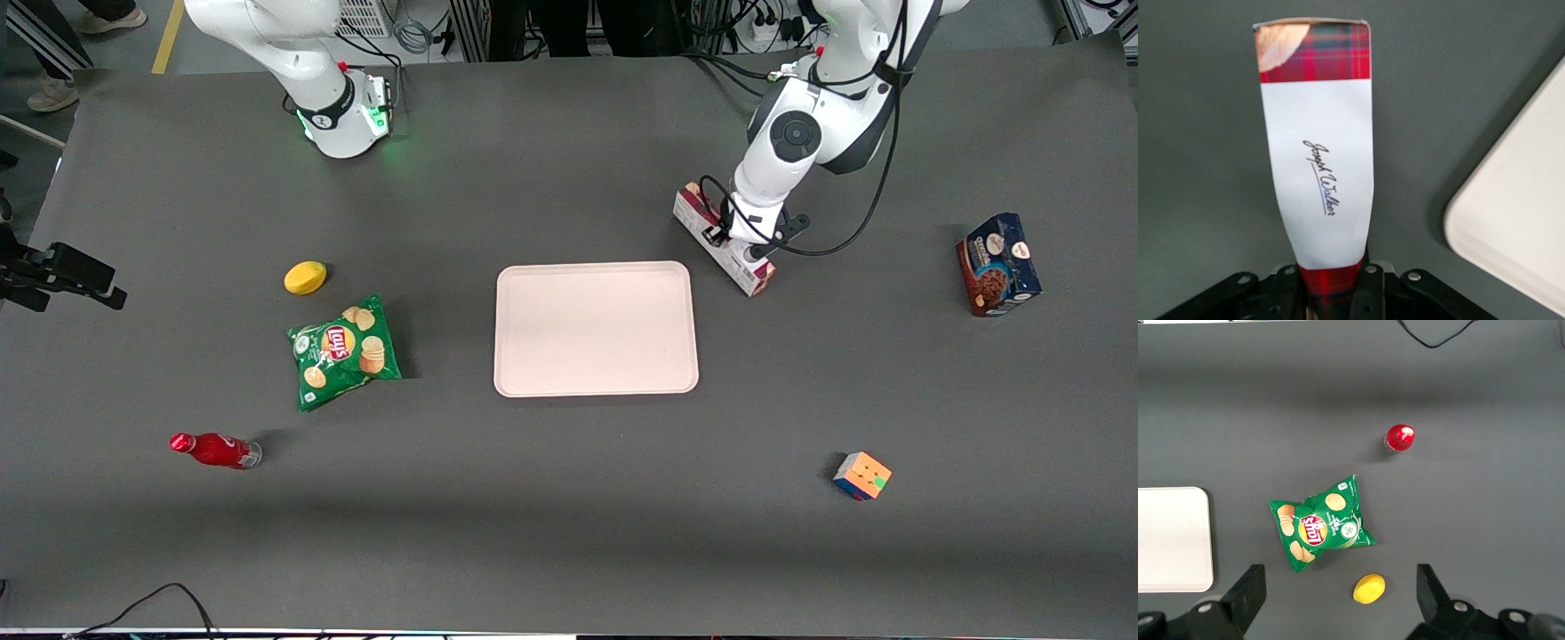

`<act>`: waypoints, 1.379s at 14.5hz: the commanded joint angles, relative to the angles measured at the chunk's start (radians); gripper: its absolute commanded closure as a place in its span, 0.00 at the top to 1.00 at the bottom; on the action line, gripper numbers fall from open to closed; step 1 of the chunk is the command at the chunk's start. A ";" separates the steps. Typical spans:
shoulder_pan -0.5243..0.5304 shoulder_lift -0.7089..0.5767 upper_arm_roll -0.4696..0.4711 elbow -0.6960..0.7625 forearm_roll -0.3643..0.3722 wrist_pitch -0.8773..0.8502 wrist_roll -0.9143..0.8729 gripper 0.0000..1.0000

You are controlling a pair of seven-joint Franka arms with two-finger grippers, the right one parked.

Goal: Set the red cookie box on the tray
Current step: 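Lower the left gripper and close it on the cookie box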

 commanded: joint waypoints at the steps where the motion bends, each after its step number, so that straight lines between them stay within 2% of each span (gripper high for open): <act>1: 0.008 -0.122 0.041 0.101 0.025 -0.243 0.026 0.08; 4: 0.008 -0.225 0.153 0.220 0.030 -0.499 0.170 0.08; 7: 0.007 -0.254 0.258 0.395 0.032 -0.731 0.276 0.09; 10: 0.008 -0.245 0.290 0.549 0.042 -0.886 0.300 0.08; 12: 0.008 -0.241 0.304 0.599 0.076 -0.936 0.357 0.07; 16: 0.004 -0.224 0.299 0.607 0.081 -0.933 0.689 0.02; 18: -0.004 -0.177 0.269 0.644 0.081 -0.930 0.775 0.03; 20: -0.007 -0.120 0.221 0.676 0.079 -0.908 0.786 0.03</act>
